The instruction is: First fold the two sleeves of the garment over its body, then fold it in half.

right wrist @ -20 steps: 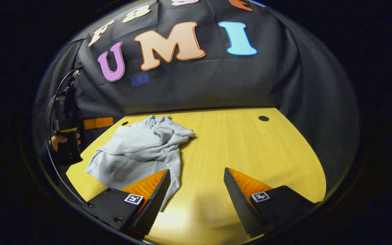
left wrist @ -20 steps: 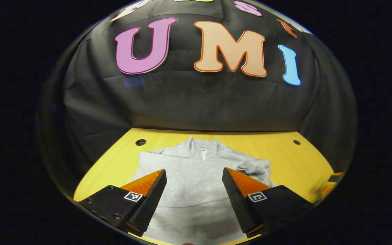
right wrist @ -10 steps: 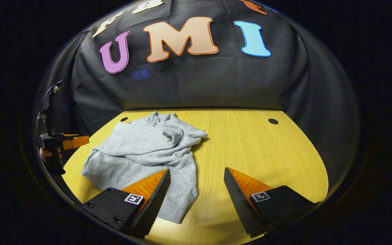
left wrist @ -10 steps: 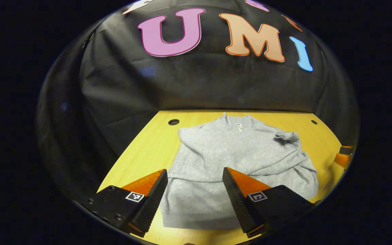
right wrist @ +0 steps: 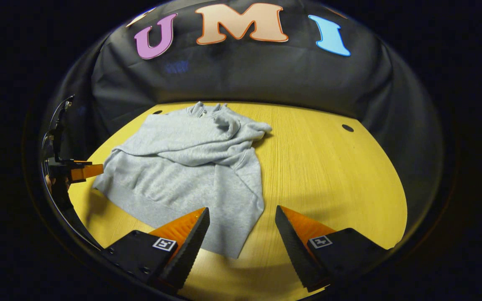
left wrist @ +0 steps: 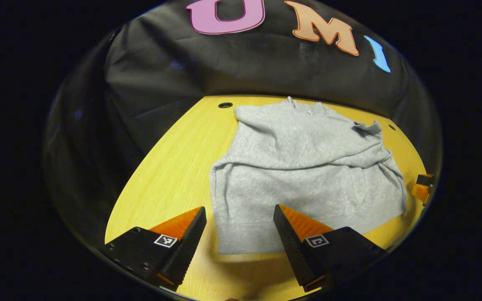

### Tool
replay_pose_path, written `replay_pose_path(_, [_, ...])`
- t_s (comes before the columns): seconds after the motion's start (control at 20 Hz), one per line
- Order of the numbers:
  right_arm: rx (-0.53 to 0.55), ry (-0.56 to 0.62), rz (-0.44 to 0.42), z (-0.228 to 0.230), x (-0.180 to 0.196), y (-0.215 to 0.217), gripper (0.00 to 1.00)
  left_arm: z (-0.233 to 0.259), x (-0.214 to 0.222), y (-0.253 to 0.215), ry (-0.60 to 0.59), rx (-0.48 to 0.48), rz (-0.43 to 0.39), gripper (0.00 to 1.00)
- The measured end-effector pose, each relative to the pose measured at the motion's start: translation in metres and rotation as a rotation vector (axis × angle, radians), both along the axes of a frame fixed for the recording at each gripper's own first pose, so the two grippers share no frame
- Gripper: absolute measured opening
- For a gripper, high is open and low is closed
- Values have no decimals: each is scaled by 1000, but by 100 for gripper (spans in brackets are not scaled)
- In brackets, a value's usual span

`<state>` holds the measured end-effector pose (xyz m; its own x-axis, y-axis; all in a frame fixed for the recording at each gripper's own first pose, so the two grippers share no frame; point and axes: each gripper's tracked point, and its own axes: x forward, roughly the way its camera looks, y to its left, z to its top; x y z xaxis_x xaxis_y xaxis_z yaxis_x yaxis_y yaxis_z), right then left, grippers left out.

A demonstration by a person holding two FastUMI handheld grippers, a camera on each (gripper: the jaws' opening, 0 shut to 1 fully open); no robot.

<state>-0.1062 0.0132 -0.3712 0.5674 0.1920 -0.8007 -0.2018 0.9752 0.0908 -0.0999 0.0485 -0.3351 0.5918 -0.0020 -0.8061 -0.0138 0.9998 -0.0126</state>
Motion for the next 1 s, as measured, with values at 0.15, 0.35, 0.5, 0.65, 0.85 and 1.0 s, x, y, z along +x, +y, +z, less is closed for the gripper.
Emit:
replay_pose_path(0.15, [-17, 33, 1, -13, -7, 3, 99, -14, -8, 1, 27, -8, 2, 95])
replay_pose_path(0.35, [-57, 73, 13, -30, -17, 3, 99, -21, -10, -1, 38, -35, 8, 94])
replay_pose_path(0.5, [-56, 87, 22, -34, -22, 7, 99, -21, -11, -4, 20, -87, 15, 93])
replay_pose_path(0.65, [-15, 140, 20, -37, -25, 12, 95, -21, -11, -4, -17, -86, 28, 90])
replay_pose_path(0.85, [10, 177, 43, -40, -25, 20, 72, -20, -11, -14, -9, -97, 17, 74])
replay_pose_path(1.0, [64, 205, 33, -37, -26, 31, 35, -19, -8, -28, -21, -150, -23, 40])
